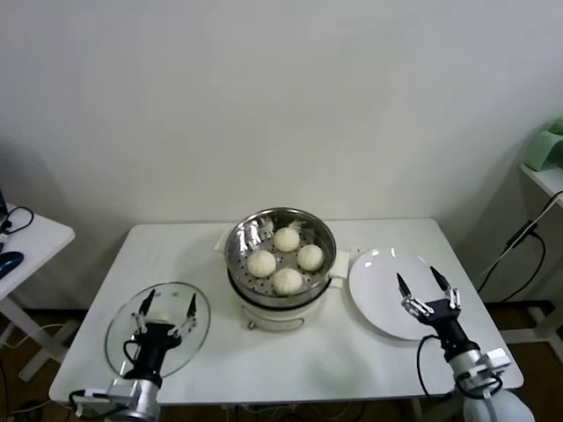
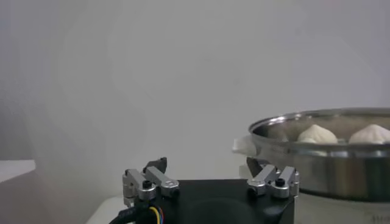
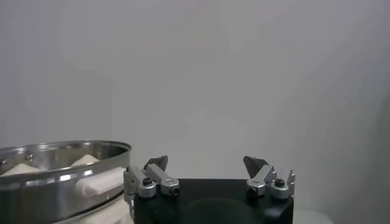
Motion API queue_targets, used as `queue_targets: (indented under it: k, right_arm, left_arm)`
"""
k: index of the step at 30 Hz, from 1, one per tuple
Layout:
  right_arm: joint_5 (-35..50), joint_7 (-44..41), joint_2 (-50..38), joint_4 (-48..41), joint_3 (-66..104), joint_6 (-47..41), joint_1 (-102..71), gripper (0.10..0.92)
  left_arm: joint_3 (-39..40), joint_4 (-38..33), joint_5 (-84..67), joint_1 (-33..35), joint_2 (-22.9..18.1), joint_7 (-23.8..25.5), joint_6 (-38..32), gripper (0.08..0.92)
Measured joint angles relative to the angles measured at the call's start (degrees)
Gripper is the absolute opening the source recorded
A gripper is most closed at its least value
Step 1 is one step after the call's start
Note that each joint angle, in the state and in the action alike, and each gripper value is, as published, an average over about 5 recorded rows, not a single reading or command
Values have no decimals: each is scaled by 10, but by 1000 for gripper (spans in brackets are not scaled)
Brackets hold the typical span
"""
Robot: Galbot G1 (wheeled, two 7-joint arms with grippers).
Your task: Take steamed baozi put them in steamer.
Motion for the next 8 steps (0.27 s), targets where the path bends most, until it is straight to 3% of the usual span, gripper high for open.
queue_targets:
  k: [8]
  right_arm:
    - [-3,-4,19,20,23,7,-35,823]
  left_arm:
    - [-5,-4,-12,-3,-4,1,2,823]
